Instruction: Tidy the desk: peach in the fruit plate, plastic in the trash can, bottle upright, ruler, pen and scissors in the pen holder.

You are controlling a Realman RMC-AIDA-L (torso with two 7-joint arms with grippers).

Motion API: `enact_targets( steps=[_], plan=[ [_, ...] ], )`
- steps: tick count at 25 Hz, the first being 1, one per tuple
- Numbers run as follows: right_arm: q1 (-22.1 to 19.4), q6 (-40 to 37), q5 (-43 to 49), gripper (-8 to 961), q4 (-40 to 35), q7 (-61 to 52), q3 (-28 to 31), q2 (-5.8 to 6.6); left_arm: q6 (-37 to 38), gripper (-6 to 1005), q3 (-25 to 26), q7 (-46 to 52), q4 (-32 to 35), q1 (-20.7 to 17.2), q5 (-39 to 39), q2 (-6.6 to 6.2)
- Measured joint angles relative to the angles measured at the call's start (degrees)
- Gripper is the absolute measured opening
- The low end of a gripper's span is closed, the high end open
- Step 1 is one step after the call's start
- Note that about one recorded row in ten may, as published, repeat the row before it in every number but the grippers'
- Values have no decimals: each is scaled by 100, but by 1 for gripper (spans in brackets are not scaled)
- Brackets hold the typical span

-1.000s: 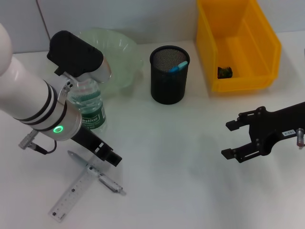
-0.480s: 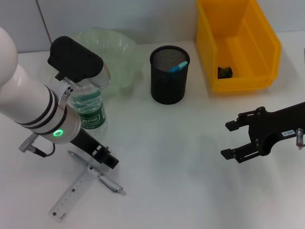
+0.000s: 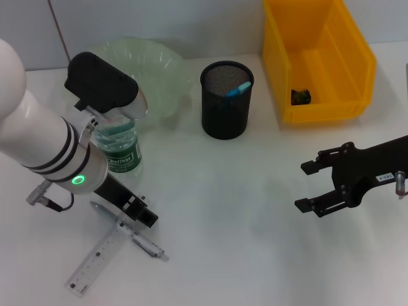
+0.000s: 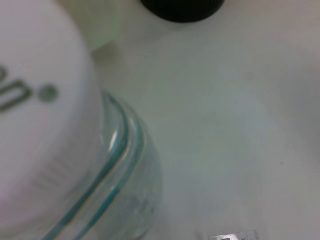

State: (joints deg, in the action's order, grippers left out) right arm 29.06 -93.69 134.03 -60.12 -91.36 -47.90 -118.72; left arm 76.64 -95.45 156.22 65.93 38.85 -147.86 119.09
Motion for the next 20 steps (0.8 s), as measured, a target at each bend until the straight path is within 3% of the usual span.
enact_targets(
  steps=[20],
  plan=[
    [33,0,0,823,0,-13,0,-8,-195,797,-236,-21,-150,17,-100,0]
  ],
)
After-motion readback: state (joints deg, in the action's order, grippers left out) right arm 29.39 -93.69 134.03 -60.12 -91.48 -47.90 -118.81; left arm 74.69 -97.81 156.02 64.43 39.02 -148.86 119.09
